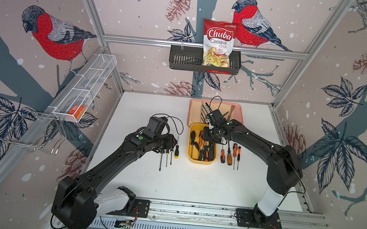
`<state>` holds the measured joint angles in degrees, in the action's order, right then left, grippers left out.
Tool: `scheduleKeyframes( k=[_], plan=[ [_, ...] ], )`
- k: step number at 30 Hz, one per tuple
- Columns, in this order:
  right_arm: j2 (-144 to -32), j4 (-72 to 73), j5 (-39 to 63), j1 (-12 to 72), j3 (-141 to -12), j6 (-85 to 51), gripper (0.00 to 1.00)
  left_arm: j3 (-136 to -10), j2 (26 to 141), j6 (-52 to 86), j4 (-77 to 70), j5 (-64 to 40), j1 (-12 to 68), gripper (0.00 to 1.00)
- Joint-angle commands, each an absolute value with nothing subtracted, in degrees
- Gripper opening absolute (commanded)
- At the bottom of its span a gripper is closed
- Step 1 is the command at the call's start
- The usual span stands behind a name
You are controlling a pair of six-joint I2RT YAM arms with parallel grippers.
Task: Take out the screwdriver from the storage box
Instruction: Pick up the screwdriver from the storage box.
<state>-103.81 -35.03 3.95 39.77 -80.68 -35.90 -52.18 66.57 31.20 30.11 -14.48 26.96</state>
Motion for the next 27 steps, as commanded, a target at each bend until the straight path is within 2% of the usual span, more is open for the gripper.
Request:
scheduleKeyframes(
  k=[1,17,27],
  plan=[
    [-106.15,-36.61,2.68,39.77,-82.62,-36.25,0.43,-52.96,65.90,31.75,30.15,-16.16,27.31,0.42],
    [-117.73,-41.39,0.53,39.81,-91.53,-36.21,0.45,-52.35,66.58,32.56,28.75,-16.17,28.23,0.42],
    [-121.79,-41.41,1.83,39.64,-93.13,-35.51,0.39,-51.81,67.05,33.10,28.21,-15.91,28.23,0.42]
  ],
)
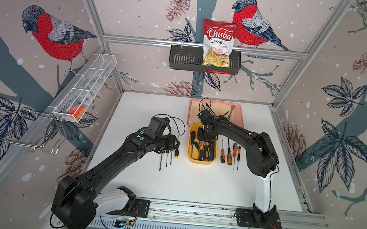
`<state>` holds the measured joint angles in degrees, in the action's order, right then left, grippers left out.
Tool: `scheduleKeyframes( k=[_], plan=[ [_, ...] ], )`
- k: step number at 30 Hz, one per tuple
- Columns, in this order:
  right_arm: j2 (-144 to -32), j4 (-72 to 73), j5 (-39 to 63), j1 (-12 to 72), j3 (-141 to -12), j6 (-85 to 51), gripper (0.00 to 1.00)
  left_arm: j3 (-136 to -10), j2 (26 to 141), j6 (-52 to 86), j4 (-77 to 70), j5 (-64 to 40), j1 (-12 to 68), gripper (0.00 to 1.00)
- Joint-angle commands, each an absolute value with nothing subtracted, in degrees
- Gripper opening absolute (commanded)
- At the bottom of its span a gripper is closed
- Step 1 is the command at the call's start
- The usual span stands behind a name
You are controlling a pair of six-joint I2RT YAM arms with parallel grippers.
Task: Take out the screwdriver from the storage box
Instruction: Pick up the screwdriver from the storage box.
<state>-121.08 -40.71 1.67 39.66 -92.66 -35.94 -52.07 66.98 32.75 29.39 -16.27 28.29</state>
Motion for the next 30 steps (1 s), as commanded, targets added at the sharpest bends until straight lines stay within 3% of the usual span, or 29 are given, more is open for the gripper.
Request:
scheduleKeyframes(
  k=[1,13,30],
  plan=[
    [-122.01,-41.40,2.00,39.64,-93.23,-35.42,0.38,-51.70,66.95,33.13,28.13,-15.91,28.28,0.42],
    [-121.42,-41.04,2.73,39.84,-92.49,-34.81,0.19,-50.71,66.43,33.93,27.51,-15.81,28.37,0.42],
    [-103.88,-46.39,-3.55,39.41,-86.53,-32.08,0.16,-54.45,72.79,33.88,23.99,-17.39,31.85,0.42]
  ],
)
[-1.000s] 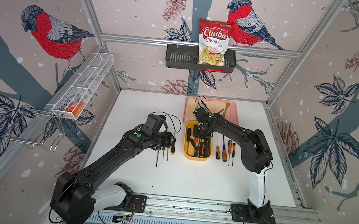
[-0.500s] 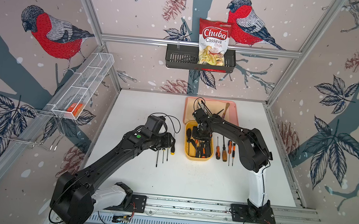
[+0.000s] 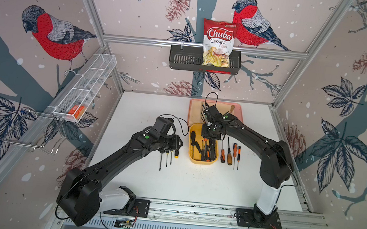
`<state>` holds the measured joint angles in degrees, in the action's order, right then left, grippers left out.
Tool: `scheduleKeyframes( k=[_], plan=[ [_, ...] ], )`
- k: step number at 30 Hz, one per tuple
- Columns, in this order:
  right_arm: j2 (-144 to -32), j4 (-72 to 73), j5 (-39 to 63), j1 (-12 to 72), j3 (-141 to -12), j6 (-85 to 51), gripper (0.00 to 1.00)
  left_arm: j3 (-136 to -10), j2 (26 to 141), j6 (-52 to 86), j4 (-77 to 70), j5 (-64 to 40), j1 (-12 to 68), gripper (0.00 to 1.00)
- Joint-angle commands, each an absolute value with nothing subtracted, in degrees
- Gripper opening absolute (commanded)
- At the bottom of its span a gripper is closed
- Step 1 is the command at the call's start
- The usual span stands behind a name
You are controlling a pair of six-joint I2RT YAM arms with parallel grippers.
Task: Take out the screwdriver from the storage box
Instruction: Pick up the screwdriver from the storage box, then place the screwdriver at the center of the board.
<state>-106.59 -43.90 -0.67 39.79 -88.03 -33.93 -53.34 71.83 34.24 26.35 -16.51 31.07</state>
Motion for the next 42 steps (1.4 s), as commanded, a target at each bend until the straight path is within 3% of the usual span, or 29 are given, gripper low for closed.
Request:
scheduleKeyframes(
  k=[1,11,17,32,42],
  plan=[
    [-102.67,-46.78,-4.22,39.04,-85.60,-31.80,0.16,-54.81,73.38,33.87,23.85,-17.47,32.24,0.42],
    [-89.59,-47.91,-9.10,27.88,-69.41,-28.22,0.16,-58.71,78.11,33.72,22.86,-17.31,35.93,0.42],
    [-88.19,-46.52,-14.76,20.59,-62.07,-26.52,0.17,-58.56,78.57,33.96,22.59,-16.98,36.79,0.42],
    [-97.02,-38.27,-17.79,18.06,-56.94,-24.71,0.18,-55.62,75.98,35.04,22.93,-14.92,37.18,0.42],
    [-99.07,-36.82,-16.34,18.11,-57.38,-24.45,0.25,-55.66,76.72,34.62,23.15,-14.50,37.17,0.41]
  ],
)
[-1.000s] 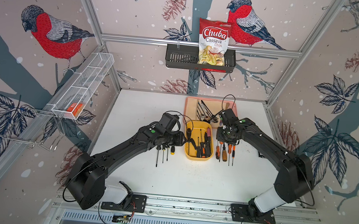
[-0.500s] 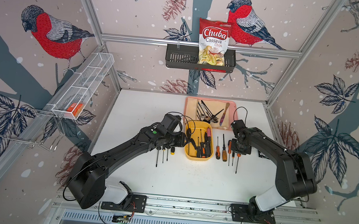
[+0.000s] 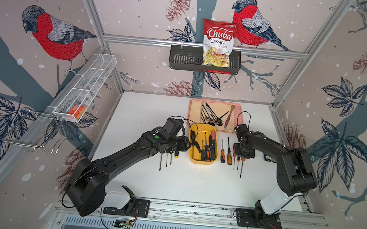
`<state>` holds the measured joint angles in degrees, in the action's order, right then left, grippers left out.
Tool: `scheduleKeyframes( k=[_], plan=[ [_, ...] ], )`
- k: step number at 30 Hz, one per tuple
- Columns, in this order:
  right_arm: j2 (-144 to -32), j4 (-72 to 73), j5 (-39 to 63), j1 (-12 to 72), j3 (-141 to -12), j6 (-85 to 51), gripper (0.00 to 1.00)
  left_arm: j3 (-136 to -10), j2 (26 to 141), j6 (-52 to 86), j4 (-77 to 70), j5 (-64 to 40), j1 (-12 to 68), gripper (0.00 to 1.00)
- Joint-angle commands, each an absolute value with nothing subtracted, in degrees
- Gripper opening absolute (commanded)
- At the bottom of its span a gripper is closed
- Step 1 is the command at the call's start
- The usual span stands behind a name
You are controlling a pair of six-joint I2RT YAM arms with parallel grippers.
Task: Take out the screwdriver from the storage box
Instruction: Place the screwdriver at the center of the board.
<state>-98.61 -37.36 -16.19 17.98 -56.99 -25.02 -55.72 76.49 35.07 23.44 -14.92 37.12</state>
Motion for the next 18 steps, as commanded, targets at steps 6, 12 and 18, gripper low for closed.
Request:
scheduleKeyframes(
  k=[6,12,18],
  plan=[
    [-98.87,-37.43,-16.45,18.67,-57.83,-24.83,0.32,-55.85,77.12,34.34,23.12,-14.49,37.19,0.41],
    [-97.97,-38.53,-16.52,19.16,-58.83,-25.00,0.33,-56.25,77.74,34.20,23.03,-14.59,37.21,0.41],
    [-95.52,-40.71,-16.44,19.79,-60.49,-25.39,0.33,-56.87,78.34,34.43,23.20,-14.34,37.18,0.41]
  ],
)
